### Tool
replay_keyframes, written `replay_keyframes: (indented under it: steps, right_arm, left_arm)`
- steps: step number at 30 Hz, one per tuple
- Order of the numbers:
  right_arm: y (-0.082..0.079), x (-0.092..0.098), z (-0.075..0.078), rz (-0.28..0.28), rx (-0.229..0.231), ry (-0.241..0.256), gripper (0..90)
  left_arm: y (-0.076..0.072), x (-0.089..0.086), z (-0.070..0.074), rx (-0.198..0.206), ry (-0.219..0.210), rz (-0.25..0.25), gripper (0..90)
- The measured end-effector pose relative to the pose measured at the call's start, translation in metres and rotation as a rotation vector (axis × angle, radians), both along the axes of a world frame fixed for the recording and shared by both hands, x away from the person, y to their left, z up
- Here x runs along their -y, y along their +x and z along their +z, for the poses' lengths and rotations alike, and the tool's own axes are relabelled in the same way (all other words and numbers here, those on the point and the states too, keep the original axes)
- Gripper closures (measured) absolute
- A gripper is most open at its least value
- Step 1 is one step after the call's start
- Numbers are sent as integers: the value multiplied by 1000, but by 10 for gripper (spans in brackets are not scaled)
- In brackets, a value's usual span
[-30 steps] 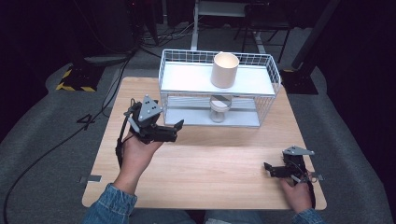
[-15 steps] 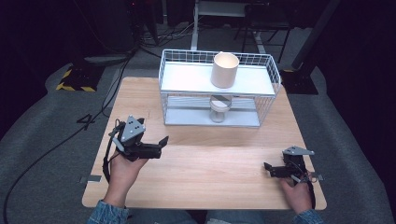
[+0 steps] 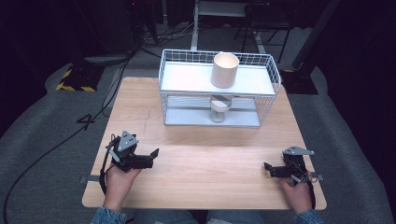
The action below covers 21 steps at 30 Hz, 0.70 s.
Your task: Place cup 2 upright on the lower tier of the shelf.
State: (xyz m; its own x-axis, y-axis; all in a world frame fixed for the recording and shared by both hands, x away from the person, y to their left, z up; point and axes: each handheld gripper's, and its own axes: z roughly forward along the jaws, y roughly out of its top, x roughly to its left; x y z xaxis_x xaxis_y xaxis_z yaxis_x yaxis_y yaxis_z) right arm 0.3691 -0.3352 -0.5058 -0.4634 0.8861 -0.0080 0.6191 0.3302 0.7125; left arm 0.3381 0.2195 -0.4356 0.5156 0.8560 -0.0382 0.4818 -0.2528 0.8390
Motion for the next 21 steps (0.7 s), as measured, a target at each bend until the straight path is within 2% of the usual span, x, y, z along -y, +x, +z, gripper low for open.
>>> replay_keyframes:
  steps: [2,14,21]
  right_arm:
    - [0,0,0,0,0,0,15]
    - [0,0,0,0,0,1,15]
    - [0,0,0,-1,0,1,15]
  left_arm:
    - [0,-2,-5,-6,5,8,0]
    - [5,-6,-37,-133,45,14,0]
    - [8,-6,-50,-194,68,25,0]
